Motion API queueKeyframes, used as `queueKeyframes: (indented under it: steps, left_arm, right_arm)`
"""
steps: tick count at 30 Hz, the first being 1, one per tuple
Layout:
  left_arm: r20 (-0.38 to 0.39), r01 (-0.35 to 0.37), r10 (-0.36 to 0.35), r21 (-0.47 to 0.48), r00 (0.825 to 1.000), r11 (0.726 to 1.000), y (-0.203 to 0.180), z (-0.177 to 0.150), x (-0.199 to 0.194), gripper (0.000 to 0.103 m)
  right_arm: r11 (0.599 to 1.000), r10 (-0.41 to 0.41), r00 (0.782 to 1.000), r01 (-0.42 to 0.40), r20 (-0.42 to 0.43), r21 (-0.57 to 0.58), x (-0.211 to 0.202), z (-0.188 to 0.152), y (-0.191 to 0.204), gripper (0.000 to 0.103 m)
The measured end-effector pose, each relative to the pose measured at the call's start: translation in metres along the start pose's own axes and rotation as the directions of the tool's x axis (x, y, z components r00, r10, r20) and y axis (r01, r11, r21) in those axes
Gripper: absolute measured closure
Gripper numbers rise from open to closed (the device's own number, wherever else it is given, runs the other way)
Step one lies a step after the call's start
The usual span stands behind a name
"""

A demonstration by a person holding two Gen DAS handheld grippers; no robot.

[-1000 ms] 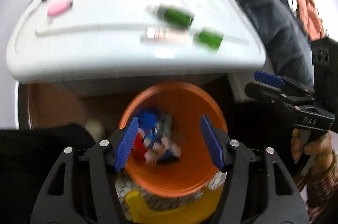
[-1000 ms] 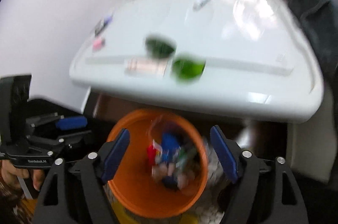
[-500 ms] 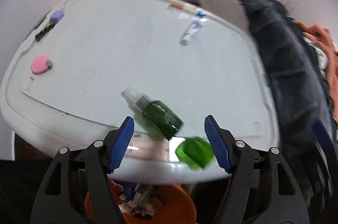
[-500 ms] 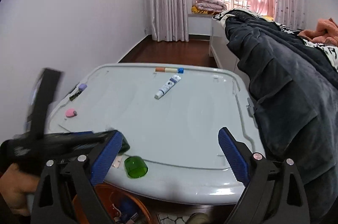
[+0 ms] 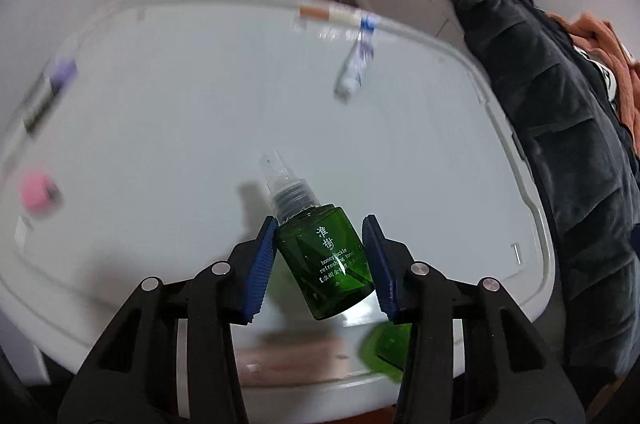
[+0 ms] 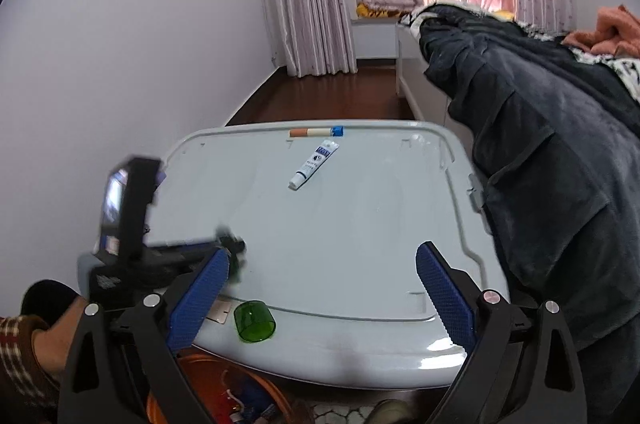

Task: Collect trash
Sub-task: 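Grasp the green spray bottle with the left tool while the right tool grasps the white tube, then carry the green bottle and white tube over the bin and open both tools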

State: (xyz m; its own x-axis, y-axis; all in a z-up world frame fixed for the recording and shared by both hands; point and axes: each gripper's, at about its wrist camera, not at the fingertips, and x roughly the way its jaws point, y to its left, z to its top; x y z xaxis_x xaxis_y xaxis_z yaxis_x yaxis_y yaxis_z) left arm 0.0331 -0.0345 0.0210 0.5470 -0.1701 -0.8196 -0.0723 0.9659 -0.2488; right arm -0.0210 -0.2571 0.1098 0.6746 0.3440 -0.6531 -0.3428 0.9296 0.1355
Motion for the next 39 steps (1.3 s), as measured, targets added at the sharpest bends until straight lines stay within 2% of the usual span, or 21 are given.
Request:
queueKeyframes:
  steps: [3,6,10,13,16,19,23,24,27,28,29,30,31,33,39]
  left_arm:
    - [0.06,-0.008,0.005,0.049,0.998,0.999,0.006,0.023,-0.018,0.06]
    - [0.116,-0.023,0.013,0.085,0.993,0.996,0.012,0.037,-0.031,0.06]
    - [0.159,-0.037,0.02,0.104,0.987,0.994,0.02,0.035,-0.032,0.06]
    - [0.12,-0.02,0.007,0.101,0.993,0.995,0.025,0.028,-0.022,0.06]
    - [0.074,0.007,-0.014,0.09,0.997,0.996,0.033,0.024,-0.015,0.06]
    - [0.063,0.019,-0.023,0.074,0.998,0.997,0.04,0.024,-0.014,0.06]
    - [0.058,0.026,-0.029,0.045,0.998,0.999,0.049,0.026,-0.016,0.06]
    - [0.058,0.026,-0.029,0.041,0.998,0.999,0.05,0.025,-0.017,0.06]
    - [0.055,0.027,-0.029,0.035,0.998,0.999,0.052,0.024,-0.018,0.06]
    - [0.055,0.029,-0.03,0.031,0.998,0.999,0.052,0.024,-0.017,0.06]
    - [0.056,0.03,-0.032,0.03,0.998,0.999,0.051,0.024,-0.018,0.06]
    - [0.056,0.03,-0.032,0.03,0.998,0.999,0.051,0.027,-0.017,0.06]
    - [0.056,0.033,-0.034,0.031,0.998,0.999,0.049,0.027,-0.018,0.06]
    - [0.055,0.038,-0.04,0.035,0.998,0.999,0.047,0.026,-0.018,0.06]
    - [0.06,0.039,-0.043,0.062,0.997,0.997,0.042,0.022,-0.023,0.06]
  right_arm:
    - [1.0,0.025,0.998,-0.024,-0.066,0.02,0.022,0.017,0.001,0.01]
    - [0.999,0.032,0.992,-0.033,-0.121,-0.004,0.058,0.048,0.007,0.01]
    - [1.0,0.0,0.985,0.003,-0.173,0.02,0.135,0.088,0.012,0.009]
    - [0.993,-0.03,0.969,0.057,-0.247,0.101,0.208,0.1,0.01,0.01]
    - [0.986,-0.08,0.956,0.117,-0.282,0.117,0.252,0.105,0.013,0.01]
    - [0.983,-0.145,0.948,0.171,-0.283,0.07,0.281,0.112,0.023,0.01]
    - [0.977,-0.171,0.936,0.201,-0.307,0.068,0.305,0.116,0.027,0.01]
    - [0.975,-0.185,0.934,0.213,-0.307,0.058,0.308,0.116,0.028,0.013]
    - [0.978,-0.2,0.925,0.206,-0.324,-0.014,0.32,0.113,0.034,0.039]
    - [0.982,-0.183,0.931,0.188,-0.317,-0.018,0.318,0.114,0.035,0.053]
    - [0.987,-0.161,0.931,0.161,-0.329,-0.027,0.317,0.114,0.037,0.06]
    - [0.988,-0.152,0.93,0.149,-0.335,-0.036,0.315,0.115,0.039,0.076]
    - [0.991,-0.131,0.928,0.127,-0.348,-0.035,0.311,0.115,0.04,0.08]
    - [0.995,-0.096,0.933,0.095,-0.348,-0.021,0.301,0.112,0.039,0.081]
    - [0.998,-0.063,0.947,0.061,-0.314,-0.017,0.254,0.098,0.039,0.081]
